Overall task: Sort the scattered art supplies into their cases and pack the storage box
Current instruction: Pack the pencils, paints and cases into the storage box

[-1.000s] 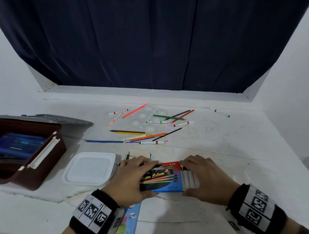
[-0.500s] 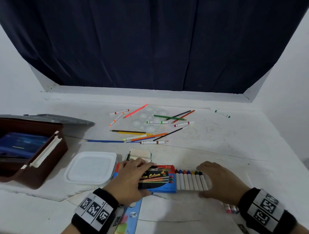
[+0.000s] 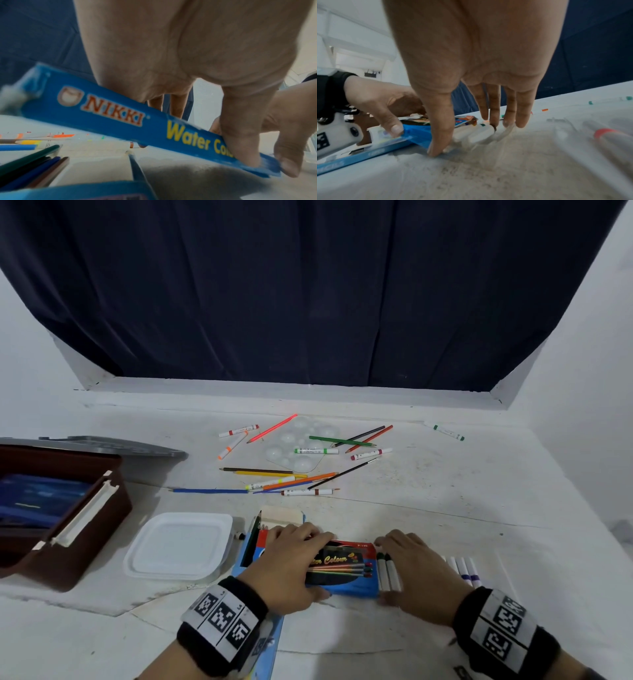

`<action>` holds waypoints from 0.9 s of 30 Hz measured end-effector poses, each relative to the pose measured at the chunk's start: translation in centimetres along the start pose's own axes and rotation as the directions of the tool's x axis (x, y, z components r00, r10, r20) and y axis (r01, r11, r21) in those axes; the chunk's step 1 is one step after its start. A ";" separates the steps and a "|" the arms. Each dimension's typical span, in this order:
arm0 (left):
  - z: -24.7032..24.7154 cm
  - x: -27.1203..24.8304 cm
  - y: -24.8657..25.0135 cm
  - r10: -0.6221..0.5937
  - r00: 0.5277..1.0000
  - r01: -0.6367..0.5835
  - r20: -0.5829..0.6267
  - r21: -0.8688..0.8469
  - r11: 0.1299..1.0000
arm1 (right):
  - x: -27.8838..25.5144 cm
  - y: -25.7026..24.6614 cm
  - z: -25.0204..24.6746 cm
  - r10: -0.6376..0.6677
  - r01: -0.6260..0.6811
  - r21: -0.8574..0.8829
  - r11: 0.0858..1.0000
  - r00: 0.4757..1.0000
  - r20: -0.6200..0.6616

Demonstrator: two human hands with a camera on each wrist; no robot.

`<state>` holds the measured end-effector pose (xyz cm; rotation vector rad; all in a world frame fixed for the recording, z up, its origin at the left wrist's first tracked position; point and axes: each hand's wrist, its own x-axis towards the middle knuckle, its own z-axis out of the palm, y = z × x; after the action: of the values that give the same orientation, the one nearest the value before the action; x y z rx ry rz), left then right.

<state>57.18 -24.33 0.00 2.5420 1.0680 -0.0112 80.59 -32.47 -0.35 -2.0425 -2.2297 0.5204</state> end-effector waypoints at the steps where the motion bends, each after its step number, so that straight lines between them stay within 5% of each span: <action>1: 0.0 0.1 0.0 0.002 1.000 -0.002 0.001 -0.007 1.000 | 0.1 0.2 -0.1 0.026 -0.026 0.026 0.999 1.000 -0.005; 11: -0.3 -0.2 0.2 -0.004 1.000 0.004 -0.015 -0.021 1.000 | 0.0 0.7 0.2 0.073 -0.068 0.189 0.980 0.997 -0.017; 22: 0.4 1.3 1.1 0.025 0.999 -0.028 -0.027 -0.095 0.995 | 0.9 -1.8 0.1 0.074 -0.003 0.388 0.922 0.983 -0.168; 27: 0.7 1.4 0.6 0.017 0.999 -0.014 0.051 -0.058 0.998 | 0.7 -1.4 0.4 0.038 -0.011 0.326 0.945 0.996 -0.076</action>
<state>58.68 -23.96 -0.65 2.4845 1.0137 -0.0410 79.09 -31.92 -0.39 -1.8874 -1.9222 0.7386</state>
